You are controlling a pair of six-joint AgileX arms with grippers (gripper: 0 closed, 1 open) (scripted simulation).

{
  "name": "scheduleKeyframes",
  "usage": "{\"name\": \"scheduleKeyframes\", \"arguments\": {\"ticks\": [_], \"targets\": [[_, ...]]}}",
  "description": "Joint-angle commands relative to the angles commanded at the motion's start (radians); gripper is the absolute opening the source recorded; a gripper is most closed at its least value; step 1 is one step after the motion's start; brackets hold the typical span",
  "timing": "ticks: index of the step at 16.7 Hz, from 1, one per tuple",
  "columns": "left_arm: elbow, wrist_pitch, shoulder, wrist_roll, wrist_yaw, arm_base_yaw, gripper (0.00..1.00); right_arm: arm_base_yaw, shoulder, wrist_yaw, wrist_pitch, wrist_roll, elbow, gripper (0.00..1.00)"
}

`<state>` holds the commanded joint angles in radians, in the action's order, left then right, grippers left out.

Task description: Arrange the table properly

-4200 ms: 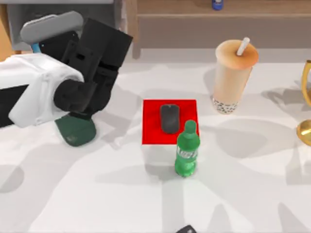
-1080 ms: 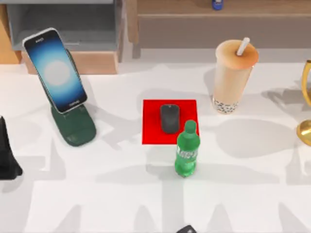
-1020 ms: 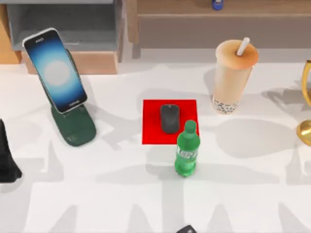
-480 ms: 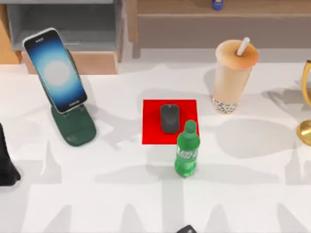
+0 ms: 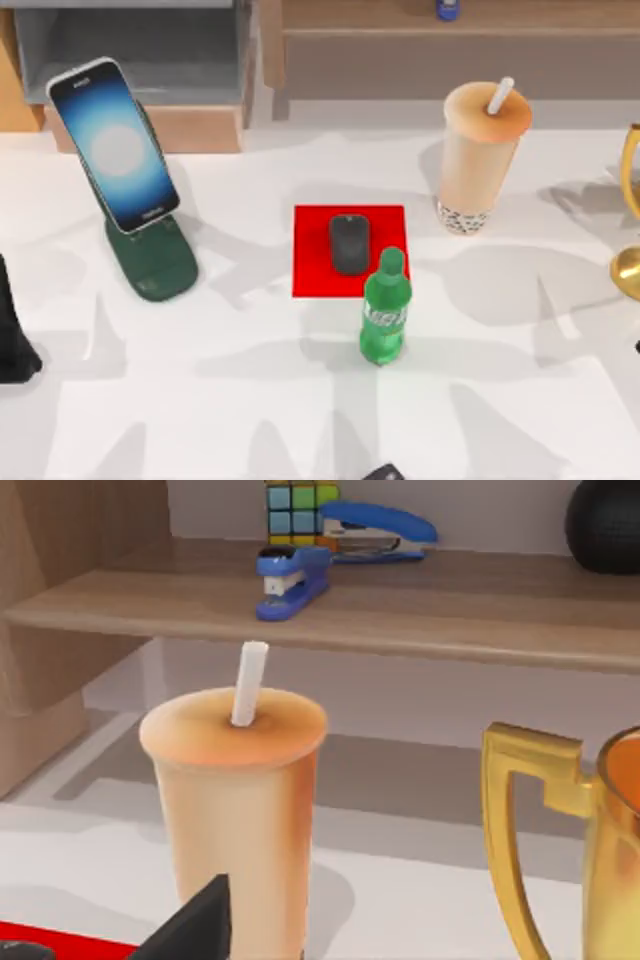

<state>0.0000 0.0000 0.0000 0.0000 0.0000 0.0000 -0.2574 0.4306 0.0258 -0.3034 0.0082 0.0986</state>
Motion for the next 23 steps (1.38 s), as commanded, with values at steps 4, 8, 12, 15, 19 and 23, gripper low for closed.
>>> {"name": "scheduleKeyframes", "arguments": {"ticks": [4, 8, 12, 15, 19, 23], "targets": [[0.000, 0.000, 0.000, 0.000, 0.000, 0.000, 1.00, -0.138, 0.380, 0.096, -0.239, 0.006, 0.077, 1.00], [0.000, 0.000, 0.000, 0.000, 0.000, 0.000, 1.00, -0.249, 0.801, 0.231, -0.501, 0.008, 0.171, 1.00], [0.000, 0.000, 0.000, 0.000, 0.000, 0.000, 1.00, -0.314, 1.199, 0.381, -0.761, 0.006, 0.285, 1.00], [0.000, 0.000, 0.000, 0.000, 0.000, 0.000, 1.00, -0.336, 1.446, 0.486, -0.938, 0.002, 0.379, 1.00], [0.000, 0.000, 0.000, 0.000, 0.000, 0.000, 1.00, -0.349, 1.664, 0.587, -1.123, -0.006, 0.502, 1.00], [0.000, 0.000, 0.000, 0.000, 0.000, 0.000, 1.00, -0.352, 1.736, 0.625, -1.197, -0.010, 0.560, 1.00]]}}
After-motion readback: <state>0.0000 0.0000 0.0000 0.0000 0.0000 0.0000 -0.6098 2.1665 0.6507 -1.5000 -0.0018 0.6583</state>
